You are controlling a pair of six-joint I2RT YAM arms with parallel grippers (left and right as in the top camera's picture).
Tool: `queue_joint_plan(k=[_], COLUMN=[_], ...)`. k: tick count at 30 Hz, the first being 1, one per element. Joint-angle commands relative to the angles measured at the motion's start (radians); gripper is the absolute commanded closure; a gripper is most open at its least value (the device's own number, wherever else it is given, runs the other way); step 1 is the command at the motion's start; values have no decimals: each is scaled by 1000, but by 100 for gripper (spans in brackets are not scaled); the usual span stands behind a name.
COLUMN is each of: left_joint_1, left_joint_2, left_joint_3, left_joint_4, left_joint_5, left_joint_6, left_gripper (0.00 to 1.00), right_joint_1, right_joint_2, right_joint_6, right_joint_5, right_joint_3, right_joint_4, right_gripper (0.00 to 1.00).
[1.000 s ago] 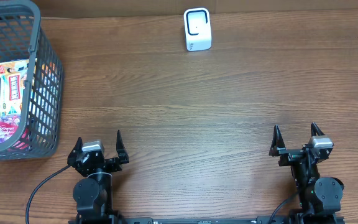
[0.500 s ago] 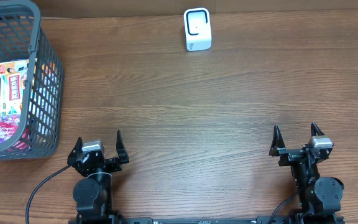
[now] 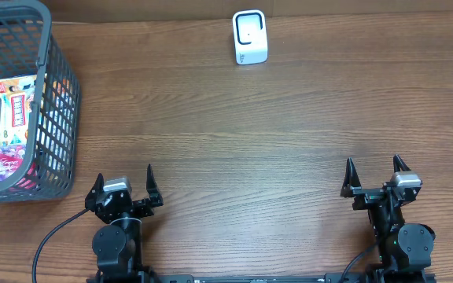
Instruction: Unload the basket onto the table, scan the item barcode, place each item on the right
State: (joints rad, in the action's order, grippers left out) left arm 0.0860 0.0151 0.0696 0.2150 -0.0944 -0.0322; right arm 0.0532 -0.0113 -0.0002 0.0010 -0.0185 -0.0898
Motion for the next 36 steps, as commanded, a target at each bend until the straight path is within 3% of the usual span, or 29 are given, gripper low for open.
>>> queue_joint_plan(k=[1, 16, 21, 26, 33, 36], left_joint_1=[3, 3, 3, 5, 5, 5], left_joint_2=[-11, -11, -11, 15, 225, 391], left_joint_3=[-4, -3, 22, 119, 336, 494], left_joint_4=[-5, -149, -125, -25, 43, 167], left_joint_5=[-5, 205, 299, 281, 264, 172], left_joint_6=[-21, -101, -100, -93, -77, -131], left_gripper=[0, 0, 0, 0, 0, 0], right_joint_1=[-3, -3, -3, -3, -3, -3], right_joint_2=[7, 7, 7, 7, 7, 7], right_joint_6=[-5, -5, -5, -5, -5, -5], right_joint_5=[6, 6, 6, 6, 6, 6], right_joint_3=[10, 11, 10, 11, 10, 11], right_joint_4=[6, 6, 6, 6, 6, 6], right_gripper=[0, 0, 0, 0, 0, 0])
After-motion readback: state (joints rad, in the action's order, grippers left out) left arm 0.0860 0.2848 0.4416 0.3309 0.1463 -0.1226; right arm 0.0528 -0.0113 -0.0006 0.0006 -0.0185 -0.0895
